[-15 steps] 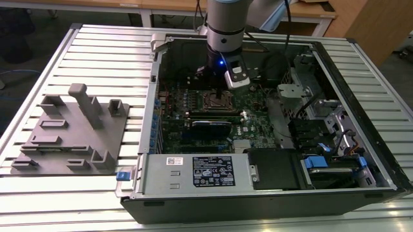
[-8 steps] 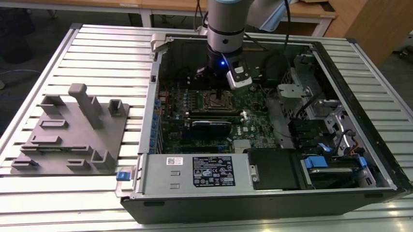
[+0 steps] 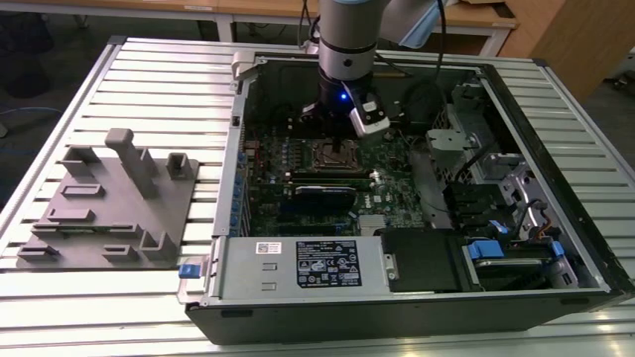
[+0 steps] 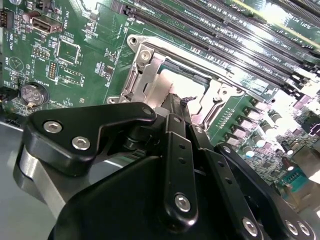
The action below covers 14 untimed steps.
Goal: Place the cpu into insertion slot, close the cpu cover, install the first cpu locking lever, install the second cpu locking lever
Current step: 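Install the first cpu locking lever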
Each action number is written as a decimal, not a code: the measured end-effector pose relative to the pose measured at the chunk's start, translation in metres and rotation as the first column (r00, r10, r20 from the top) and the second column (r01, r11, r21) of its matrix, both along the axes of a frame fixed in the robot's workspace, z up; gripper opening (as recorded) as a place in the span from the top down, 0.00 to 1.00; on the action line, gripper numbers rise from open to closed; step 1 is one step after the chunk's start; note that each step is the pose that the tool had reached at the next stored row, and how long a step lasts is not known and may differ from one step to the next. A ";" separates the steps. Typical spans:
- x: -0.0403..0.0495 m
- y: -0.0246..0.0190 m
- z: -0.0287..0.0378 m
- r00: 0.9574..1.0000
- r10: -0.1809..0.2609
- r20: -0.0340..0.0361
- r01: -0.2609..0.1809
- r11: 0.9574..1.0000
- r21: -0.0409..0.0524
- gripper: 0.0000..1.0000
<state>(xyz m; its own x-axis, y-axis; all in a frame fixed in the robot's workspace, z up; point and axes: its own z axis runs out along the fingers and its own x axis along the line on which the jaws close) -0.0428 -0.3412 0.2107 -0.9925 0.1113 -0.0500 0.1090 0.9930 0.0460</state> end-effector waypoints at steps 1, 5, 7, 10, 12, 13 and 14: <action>0.0000 0.0000 0.0010 1.000 0.001 0.000 -0.001 1.000 0.000 0.90; 0.0000 0.0000 0.0065 1.000 0.002 0.000 -0.002 1.000 0.000 0.90; 0.0000 0.0000 0.0073 1.000 0.002 0.000 -0.002 1.000 0.000 0.90; 0.0000 0.0000 0.0075 1.000 0.002 0.000 -0.002 1.000 0.000 0.90; 0.0000 0.0000 0.0076 1.000 0.004 0.000 -0.004 1.000 0.000 0.90; 0.0000 0.0000 0.0075 1.000 0.009 0.000 -0.009 1.000 0.000 0.90; 0.0000 0.0000 0.0076 1.000 0.015 0.000 -0.015 1.000 0.000 0.90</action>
<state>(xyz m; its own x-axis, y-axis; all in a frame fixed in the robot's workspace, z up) -0.0428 -0.3411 0.2183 -0.9941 0.0964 -0.0500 0.0942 0.9945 0.0460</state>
